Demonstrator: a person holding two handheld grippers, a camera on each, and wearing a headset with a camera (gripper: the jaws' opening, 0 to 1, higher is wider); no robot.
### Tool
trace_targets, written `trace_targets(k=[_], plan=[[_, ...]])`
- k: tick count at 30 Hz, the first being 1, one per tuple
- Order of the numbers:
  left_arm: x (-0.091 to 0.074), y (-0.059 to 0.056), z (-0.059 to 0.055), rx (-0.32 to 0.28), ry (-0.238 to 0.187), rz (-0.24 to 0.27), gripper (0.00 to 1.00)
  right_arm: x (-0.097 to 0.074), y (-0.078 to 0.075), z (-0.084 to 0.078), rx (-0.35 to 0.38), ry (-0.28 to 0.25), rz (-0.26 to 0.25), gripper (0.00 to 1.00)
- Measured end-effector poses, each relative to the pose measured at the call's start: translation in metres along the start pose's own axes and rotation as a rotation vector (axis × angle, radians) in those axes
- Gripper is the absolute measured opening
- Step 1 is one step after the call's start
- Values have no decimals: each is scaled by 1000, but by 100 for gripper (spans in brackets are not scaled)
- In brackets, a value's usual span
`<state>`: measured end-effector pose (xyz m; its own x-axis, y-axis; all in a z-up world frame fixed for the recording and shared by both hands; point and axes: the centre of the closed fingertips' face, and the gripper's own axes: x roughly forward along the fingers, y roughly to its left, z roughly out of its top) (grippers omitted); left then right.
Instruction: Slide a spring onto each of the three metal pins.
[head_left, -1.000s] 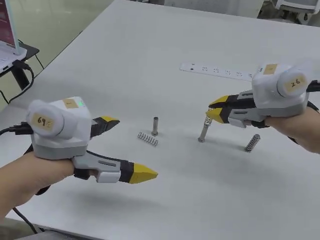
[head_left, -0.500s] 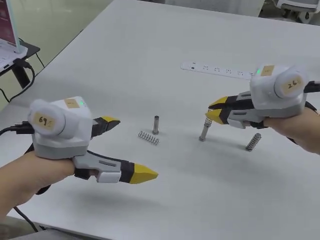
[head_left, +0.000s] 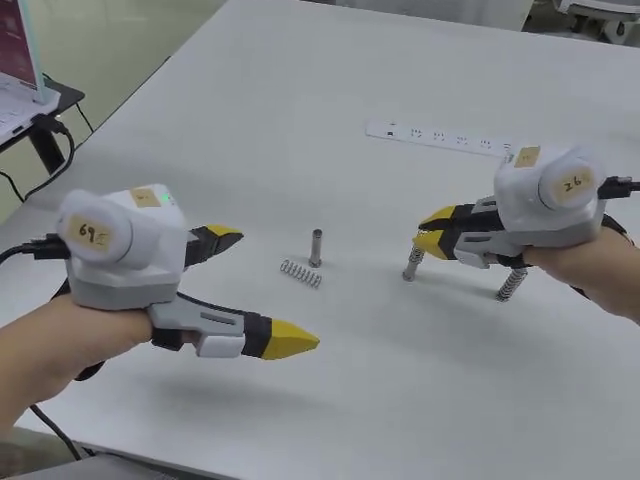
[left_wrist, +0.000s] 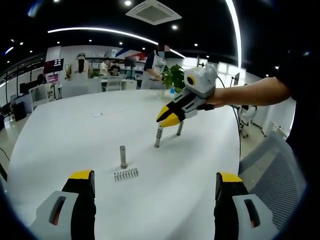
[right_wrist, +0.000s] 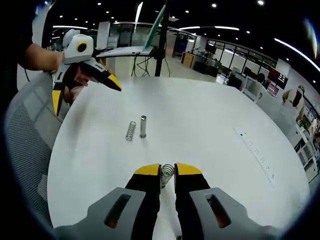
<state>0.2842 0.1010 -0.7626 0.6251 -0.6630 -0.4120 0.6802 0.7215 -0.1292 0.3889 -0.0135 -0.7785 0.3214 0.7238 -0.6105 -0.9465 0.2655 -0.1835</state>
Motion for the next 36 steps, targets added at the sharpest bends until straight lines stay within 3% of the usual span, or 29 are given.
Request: trace_targets(k=[23,36], plan=[[-4,4,2,1,-7,5,98,15,7,-22,-7,61,1,8],[-6,4,4,4,-8,6,98,14,1,-22,58,56,-19,12]])
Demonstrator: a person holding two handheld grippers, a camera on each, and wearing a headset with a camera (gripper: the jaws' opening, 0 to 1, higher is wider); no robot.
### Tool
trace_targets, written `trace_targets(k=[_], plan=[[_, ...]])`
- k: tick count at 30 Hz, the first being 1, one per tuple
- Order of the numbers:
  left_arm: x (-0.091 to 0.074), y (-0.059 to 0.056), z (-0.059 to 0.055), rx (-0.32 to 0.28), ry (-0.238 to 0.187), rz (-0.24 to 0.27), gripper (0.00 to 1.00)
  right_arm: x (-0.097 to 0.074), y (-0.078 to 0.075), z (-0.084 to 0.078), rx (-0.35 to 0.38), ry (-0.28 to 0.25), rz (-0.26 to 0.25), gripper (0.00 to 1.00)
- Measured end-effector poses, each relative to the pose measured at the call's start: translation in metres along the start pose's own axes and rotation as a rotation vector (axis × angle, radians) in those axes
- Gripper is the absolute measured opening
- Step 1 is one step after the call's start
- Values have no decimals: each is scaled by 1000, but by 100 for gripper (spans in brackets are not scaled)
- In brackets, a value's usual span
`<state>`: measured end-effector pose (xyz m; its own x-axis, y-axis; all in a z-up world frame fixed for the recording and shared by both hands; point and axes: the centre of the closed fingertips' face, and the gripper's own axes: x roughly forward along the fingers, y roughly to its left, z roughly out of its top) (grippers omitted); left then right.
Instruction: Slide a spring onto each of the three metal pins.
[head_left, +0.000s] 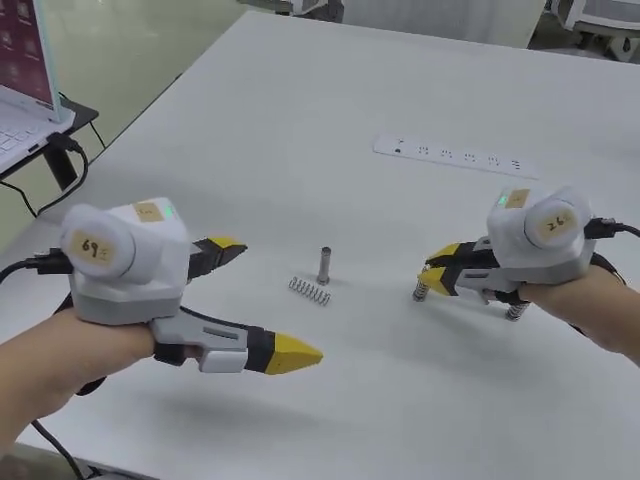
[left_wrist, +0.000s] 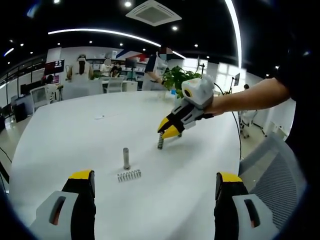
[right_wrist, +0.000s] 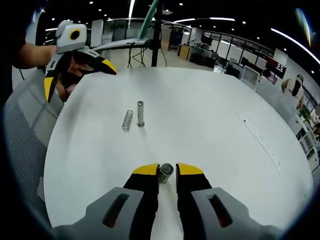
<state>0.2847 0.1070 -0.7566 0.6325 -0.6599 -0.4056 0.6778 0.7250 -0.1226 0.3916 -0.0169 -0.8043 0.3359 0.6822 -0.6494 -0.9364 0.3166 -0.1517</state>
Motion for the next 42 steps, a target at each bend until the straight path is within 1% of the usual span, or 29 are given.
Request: trace_targets(k=[5,8,11,13,16,23,26,29,30,32,35,39,42], plan=[[0,0,2,2,0,-1,98,-3,-2,2,9,-6,-6,15],[0,1,3,4,-3,2,98,-6,-2,3,30,-15,-8,16],[0,0,4,7,-3,1,98,-7,1,2,37,-8,-6,18],[0,-1,5,8,-1,0,98,-9,4,4,43,-19,-6,20],[-1,-1,5,8,-3,0,98,-11,4,6,47,-33,-16,24],[-2,0,6,8,-7,5,98,-22,12,8,73,-55,-27,29],[-2,0,6,3,-10,6,98,-27,16,8,92,-77,-42,29],[-1,-1,7,-1,-15,5,98,-31,18,8,133,-98,-56,32],[0,-2,7,0,-15,5,98,-33,19,7,151,-104,-58,33],[0,-2,7,0,-14,3,98,-36,21,6,164,-113,-57,34],[0,-2,8,0,-16,3,98,-42,22,7,208,-155,-59,34],[0,0,8,-5,-19,9,98,-50,27,2,217,-170,-75,34],[0,0,7,-6,-16,7,98,-54,33,-1,230,-179,-74,34]])
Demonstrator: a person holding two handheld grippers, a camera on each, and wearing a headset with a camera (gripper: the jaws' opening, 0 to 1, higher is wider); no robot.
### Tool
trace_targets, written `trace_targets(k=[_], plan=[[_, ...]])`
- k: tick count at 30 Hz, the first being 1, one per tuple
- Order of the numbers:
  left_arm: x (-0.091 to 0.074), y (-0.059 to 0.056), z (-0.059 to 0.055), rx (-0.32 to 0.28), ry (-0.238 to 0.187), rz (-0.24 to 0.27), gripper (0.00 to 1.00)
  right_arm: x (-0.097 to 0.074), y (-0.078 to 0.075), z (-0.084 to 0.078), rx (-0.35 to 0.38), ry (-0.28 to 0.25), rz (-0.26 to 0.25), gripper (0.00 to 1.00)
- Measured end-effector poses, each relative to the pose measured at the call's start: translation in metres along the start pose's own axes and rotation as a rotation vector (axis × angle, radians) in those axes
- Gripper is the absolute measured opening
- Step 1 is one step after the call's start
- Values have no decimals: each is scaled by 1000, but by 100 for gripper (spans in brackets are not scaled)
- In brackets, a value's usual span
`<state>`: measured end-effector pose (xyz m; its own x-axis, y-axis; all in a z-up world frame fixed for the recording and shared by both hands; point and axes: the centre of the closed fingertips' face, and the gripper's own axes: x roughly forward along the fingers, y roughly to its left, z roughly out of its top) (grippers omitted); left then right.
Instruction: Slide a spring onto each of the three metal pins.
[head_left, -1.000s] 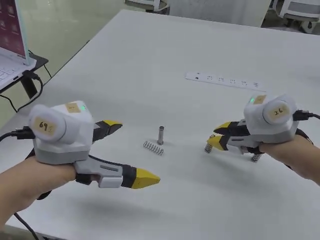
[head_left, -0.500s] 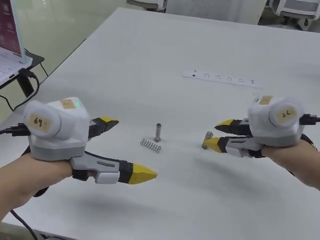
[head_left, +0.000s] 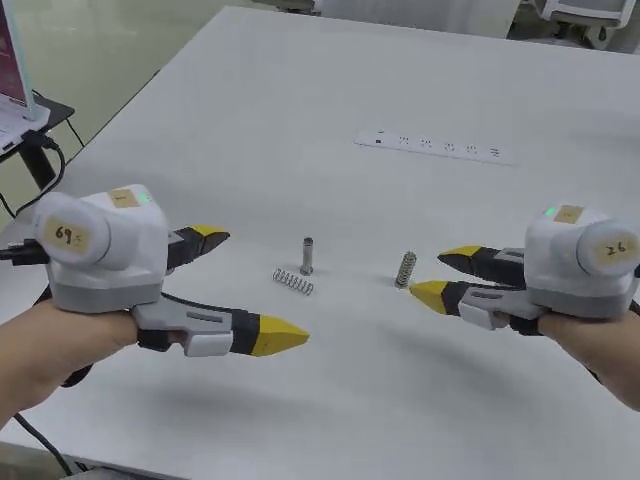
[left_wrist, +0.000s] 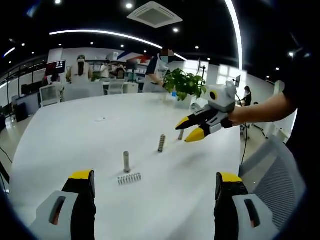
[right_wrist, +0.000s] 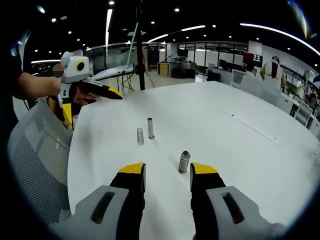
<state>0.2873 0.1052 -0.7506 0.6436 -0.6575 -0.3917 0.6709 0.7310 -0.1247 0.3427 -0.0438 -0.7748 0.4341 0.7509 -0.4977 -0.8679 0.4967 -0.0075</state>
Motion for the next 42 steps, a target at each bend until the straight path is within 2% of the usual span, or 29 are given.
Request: trace_targets(k=[2,9,17,22,28,42], plan=[[0,0,0,1,2,-1,98,-4,3,-3,14,-10,1,34],[-1,2,1,-1,-2,3,98,-9,7,-19,39,8,1,34],[-4,5,-2,-1,3,6,98,-10,15,-24,55,16,0,33],[-5,5,-4,-6,4,8,98,-5,20,-20,58,16,12,32],[-8,4,-5,-4,9,8,98,5,25,-14,22,29,27,31],[-15,9,-3,-2,8,23,98,39,49,15,-32,10,103,29]])
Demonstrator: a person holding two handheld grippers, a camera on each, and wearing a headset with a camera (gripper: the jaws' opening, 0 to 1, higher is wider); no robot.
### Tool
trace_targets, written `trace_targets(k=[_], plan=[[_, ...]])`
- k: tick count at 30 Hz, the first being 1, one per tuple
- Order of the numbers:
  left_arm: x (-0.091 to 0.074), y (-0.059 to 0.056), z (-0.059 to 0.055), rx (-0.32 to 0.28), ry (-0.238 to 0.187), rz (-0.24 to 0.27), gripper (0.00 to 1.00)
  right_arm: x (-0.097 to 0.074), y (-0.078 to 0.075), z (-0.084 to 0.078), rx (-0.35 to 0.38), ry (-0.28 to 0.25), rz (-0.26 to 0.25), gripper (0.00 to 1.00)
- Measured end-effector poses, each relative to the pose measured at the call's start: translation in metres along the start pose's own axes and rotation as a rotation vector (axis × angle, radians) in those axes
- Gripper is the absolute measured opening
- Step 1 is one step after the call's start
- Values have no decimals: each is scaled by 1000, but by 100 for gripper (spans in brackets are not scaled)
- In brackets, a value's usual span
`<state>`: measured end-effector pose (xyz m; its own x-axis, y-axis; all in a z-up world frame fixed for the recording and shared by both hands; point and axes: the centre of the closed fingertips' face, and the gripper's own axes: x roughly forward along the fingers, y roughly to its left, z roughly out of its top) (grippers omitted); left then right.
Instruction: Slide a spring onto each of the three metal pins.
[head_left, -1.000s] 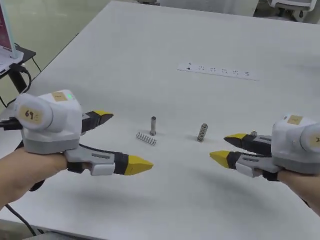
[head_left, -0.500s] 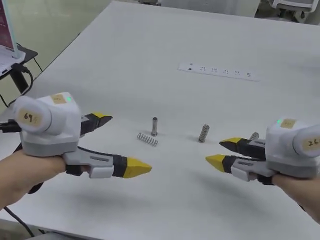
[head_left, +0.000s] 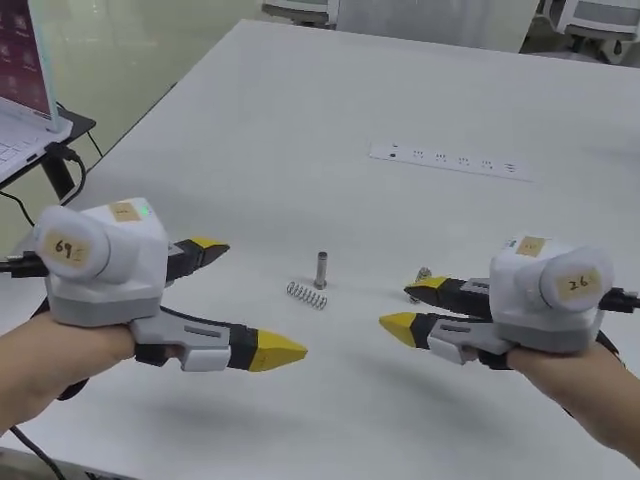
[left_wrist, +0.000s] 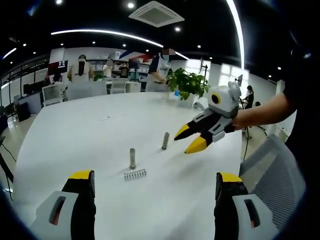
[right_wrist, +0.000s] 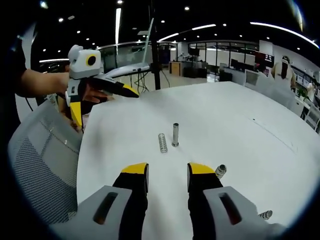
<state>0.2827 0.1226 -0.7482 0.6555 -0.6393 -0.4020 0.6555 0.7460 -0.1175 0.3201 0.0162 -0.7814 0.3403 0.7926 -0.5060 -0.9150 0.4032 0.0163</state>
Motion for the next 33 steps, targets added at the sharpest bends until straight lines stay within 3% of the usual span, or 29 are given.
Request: trace_targets(k=[17,21,33], plan=[[-2,3,4,5,-1,4,98,48,12,31,-30,-11,56,26],[-1,3,3,4,3,4,98,59,15,25,-11,15,74,24],[-3,3,-2,-8,7,5,98,84,9,4,35,83,66,21]])
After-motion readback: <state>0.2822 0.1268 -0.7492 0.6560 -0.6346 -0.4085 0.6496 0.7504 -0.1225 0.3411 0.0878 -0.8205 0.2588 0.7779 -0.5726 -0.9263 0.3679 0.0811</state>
